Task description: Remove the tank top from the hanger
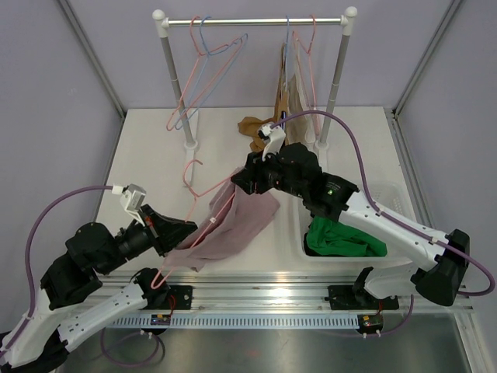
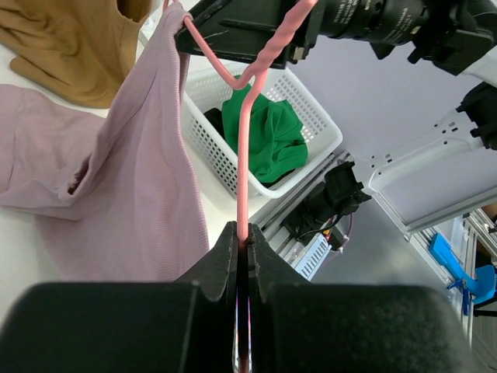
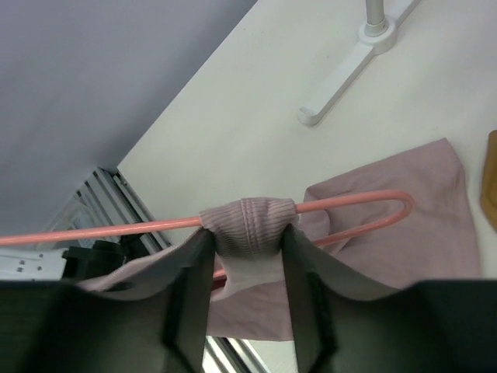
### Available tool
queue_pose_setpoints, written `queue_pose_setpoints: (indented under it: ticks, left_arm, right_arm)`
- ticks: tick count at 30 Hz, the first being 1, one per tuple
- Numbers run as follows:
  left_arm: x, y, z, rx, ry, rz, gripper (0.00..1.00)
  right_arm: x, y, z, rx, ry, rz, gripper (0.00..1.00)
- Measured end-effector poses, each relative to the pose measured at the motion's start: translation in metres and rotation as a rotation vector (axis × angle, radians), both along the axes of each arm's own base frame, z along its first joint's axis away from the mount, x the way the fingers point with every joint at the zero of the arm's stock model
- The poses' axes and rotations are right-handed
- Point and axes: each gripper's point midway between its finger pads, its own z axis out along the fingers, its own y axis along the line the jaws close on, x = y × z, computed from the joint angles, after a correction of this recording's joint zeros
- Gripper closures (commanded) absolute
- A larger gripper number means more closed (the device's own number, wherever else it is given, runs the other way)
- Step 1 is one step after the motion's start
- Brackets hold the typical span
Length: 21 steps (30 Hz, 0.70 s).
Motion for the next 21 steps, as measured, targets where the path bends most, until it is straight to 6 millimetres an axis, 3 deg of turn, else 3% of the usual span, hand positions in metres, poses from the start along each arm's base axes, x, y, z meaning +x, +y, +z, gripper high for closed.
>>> queue_pose_setpoints:
  ticks: [4, 5, 11, 21]
  left_arm:
    - [-0.003, 0.003, 0.003, -0.015, -0.008, 0.001, 1.00]
    - [-0.003, 0.004, 0.003, -0.015, -0.008, 0.001, 1.00]
    - [-0.001, 0.005, -0.002, 0.004, -0.003, 0.012, 1.00]
    - [-0.003, 0.011, -0.024, 0.110, 0.015, 0.006, 1.00]
  right_arm:
    - [0.001, 0.000, -0.002, -0.020, -0.020, 0.008, 0.97]
    - [0.002, -0.001, -0.002, -0.025, -0.027, 0.006, 1.00]
    - [0.013, -0.011, -0.006, -0.076, -0.063, -0.058, 1.00]
    - [0.047, -0.054, -0.022, -0.291, -0.131, -0.280, 1.00]
